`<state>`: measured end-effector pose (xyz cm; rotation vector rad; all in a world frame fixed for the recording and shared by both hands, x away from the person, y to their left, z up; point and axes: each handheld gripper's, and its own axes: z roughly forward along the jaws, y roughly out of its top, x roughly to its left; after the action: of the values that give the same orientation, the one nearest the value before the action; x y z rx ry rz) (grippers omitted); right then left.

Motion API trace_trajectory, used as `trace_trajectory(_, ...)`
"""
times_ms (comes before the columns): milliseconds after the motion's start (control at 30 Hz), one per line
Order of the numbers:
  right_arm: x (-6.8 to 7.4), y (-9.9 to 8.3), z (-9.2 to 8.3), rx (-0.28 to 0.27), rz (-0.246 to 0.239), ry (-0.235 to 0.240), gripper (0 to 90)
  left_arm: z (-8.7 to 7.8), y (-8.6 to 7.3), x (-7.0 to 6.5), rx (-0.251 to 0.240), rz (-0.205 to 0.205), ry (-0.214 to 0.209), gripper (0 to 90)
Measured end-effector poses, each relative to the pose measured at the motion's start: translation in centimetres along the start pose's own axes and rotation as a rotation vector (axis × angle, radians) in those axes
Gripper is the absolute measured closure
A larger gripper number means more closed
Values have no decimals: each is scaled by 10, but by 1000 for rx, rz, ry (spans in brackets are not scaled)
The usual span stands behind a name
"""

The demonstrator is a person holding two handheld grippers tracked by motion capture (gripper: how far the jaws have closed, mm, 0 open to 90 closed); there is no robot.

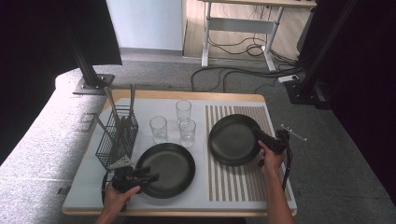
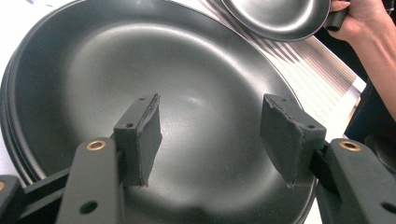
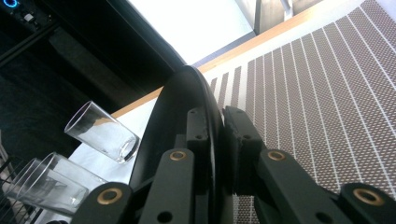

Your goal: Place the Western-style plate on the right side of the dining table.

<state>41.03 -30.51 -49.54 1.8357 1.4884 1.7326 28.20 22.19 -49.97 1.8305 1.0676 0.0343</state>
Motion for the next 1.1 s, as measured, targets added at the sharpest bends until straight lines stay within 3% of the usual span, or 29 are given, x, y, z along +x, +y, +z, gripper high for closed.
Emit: trace_trajectory(1100, -13, -1, 10, 32, 31, -44, 814, -3, 0, 0, -6, 3, 2, 389)
